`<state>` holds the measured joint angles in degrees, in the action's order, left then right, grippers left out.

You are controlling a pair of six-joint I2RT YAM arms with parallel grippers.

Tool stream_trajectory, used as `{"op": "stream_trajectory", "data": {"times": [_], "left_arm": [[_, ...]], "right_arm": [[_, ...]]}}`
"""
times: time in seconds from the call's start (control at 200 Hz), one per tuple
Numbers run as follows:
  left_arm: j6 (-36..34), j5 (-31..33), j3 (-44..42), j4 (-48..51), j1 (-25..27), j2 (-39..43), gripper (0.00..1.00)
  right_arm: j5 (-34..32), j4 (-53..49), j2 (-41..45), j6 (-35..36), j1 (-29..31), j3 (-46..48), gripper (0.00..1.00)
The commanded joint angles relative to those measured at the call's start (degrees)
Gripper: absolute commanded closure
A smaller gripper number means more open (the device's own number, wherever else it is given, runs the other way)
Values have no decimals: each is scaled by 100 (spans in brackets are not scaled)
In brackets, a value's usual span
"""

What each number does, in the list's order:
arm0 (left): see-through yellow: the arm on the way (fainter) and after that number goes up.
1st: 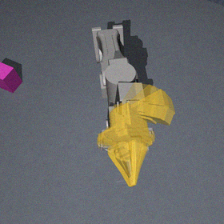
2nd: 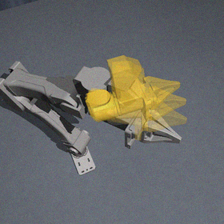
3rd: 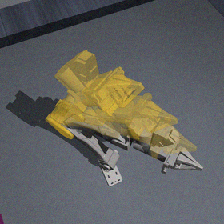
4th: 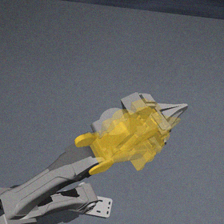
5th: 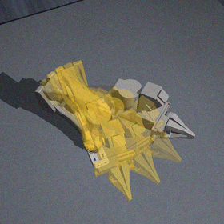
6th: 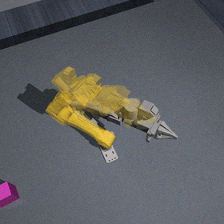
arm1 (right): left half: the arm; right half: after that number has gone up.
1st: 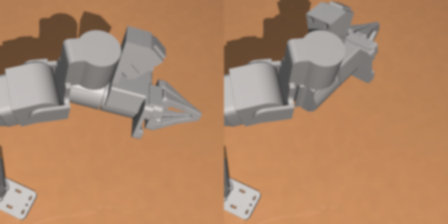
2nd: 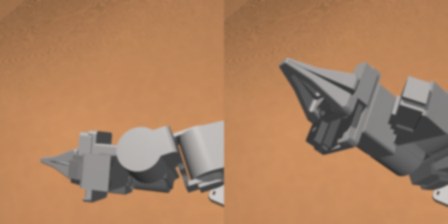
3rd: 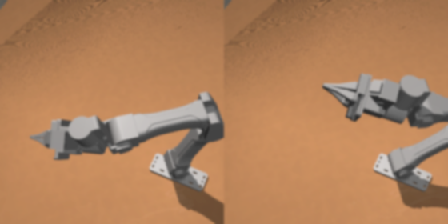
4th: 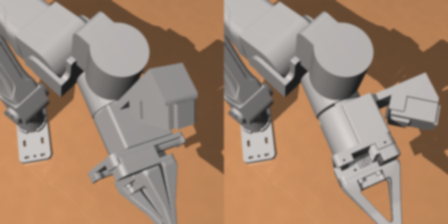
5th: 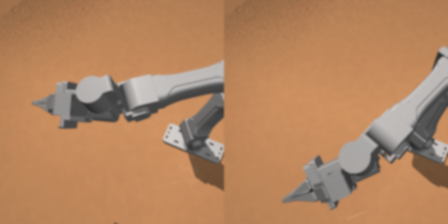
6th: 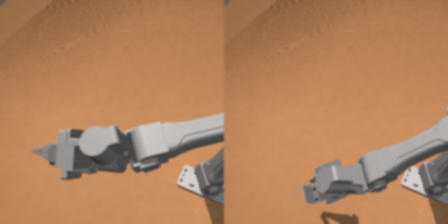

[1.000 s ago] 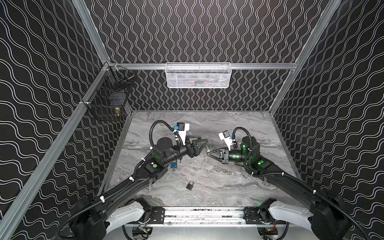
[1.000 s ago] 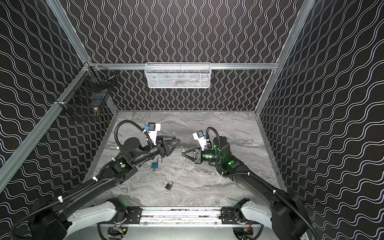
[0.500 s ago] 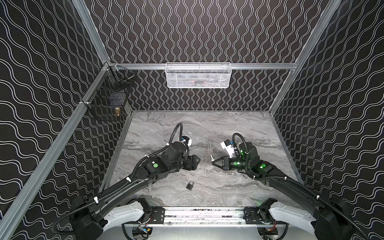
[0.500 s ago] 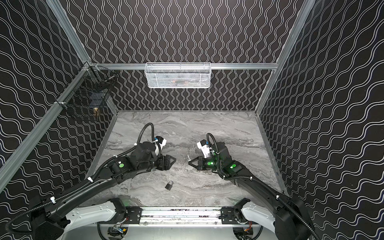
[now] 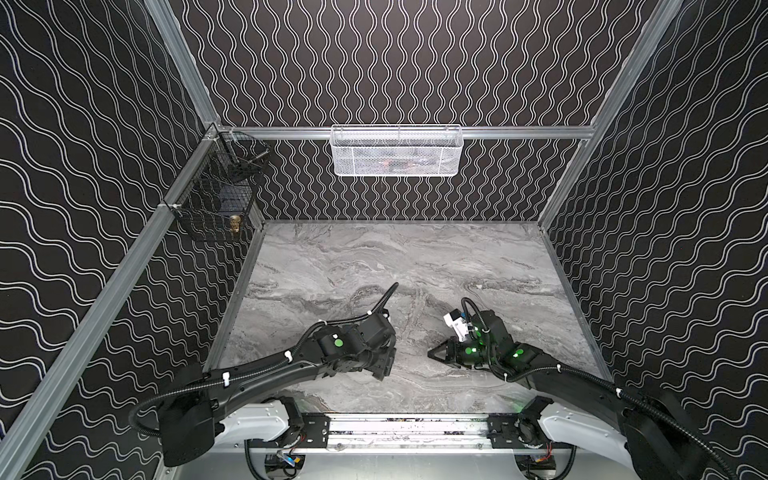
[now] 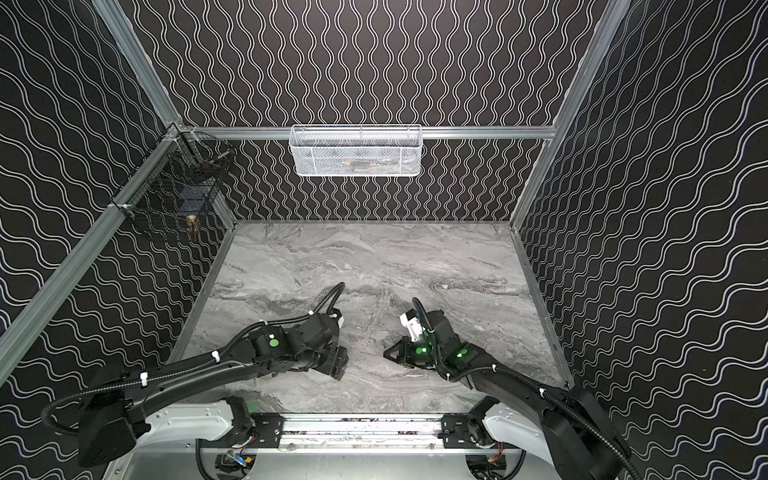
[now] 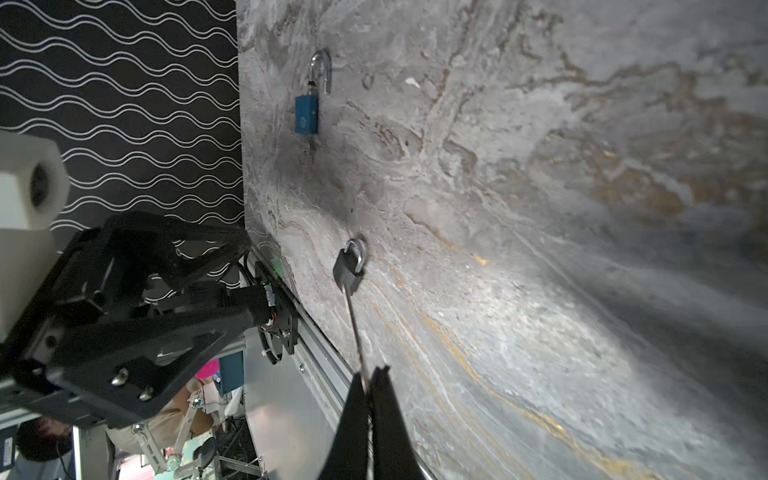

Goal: Unlock with the key
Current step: 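Lower the left gripper onto the dark padlock on the table, then close the left gripper around the dark padlock's body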

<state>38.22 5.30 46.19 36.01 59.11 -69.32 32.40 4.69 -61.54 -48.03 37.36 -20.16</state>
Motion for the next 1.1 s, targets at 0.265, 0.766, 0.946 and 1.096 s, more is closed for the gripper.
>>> {"op": "stream_trajectory", "data": {"times": [0.265, 0.766, 0.946, 1.096], "left_arm": [[441, 450, -204, -185, 274, -804, 28], [1259, 665, -214, -451, 660, -1505, 36], [1512, 773, -46, -273, 861, -1871, 40], [1773, 832, -22, -264, 952, -1958, 43]], "right_arm": [[-58, 709, -192, -313, 95, 184, 100], [-67, 848, -347, -336, 99, 250, 100], [3, 925, -420, -341, 96, 276, 100], [-16, 924, -369, -321, 101, 312, 100]]}}
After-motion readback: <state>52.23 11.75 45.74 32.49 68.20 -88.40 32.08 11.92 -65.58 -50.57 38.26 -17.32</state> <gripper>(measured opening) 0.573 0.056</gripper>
